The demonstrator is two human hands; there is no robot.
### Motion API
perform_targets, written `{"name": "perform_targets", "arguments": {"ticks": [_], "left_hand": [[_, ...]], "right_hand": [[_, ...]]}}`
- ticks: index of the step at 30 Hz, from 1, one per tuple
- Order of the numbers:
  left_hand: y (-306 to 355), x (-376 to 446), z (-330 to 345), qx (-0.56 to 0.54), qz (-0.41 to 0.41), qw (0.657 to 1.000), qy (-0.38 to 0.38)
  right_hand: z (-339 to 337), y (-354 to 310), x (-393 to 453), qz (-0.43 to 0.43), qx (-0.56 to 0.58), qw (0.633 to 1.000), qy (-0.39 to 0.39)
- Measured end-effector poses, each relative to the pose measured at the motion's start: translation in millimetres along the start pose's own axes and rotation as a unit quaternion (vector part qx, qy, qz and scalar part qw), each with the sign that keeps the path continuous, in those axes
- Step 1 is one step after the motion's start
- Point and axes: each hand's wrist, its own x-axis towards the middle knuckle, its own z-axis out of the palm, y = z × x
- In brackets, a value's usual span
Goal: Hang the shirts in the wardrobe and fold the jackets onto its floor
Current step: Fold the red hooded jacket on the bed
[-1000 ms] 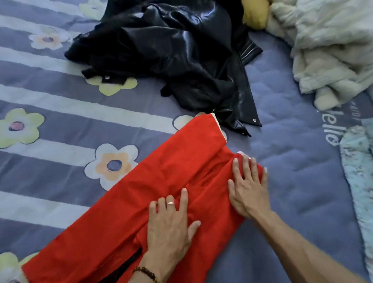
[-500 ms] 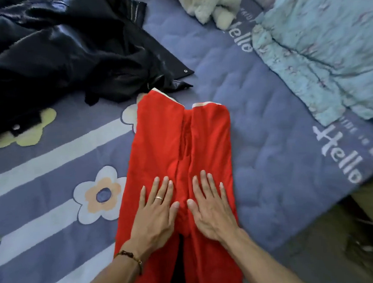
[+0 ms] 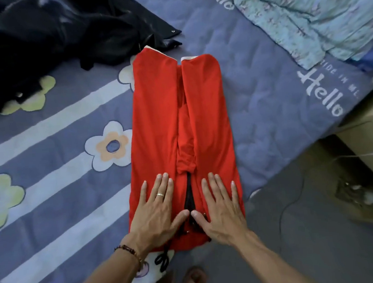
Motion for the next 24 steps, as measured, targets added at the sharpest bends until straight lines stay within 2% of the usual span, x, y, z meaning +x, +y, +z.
{"name": "perform_targets", "arguments": {"ticks": [4,7,9,12,15,18,21,24], "left_hand": [[-3,-41,-2,0.042,0.064,0.996,-0.042],[0,-51,6,0.052,0.047,0.996,-0.050],[6,-48,9,0.058,0.036,0.997,-0.037],[14,-40,12,0.072,0.026,0.997,-0.016],[21,-31,2,0.087,0.047,0.995,0.015],[22,-15,-24,0.040,0.026,0.997,0.057],[11,3,-47,0.016,-0.012,1.000,-0.012],[-8,15,-67,-0.011,0.021,0.996,-0.091]], "right_hand": [[-8,20,-33,-0.114,-0.056,0.989,-0.078],[-1,20,-39,-0.112,-0.113,0.981,-0.112],[9,9,-38,-0.077,-0.108,0.987,-0.090],[16,-4,-36,-0.040,-0.076,0.996,-0.017],[16,-2,-36,-0.053,-0.067,0.996,-0.011],[8,-4,-31,-0.036,-0.050,0.998,-0.015],[-8,-12,-22,0.014,-0.025,1.000,-0.010],[-41,-8,-1,0.016,-0.002,0.999,-0.047]]}}
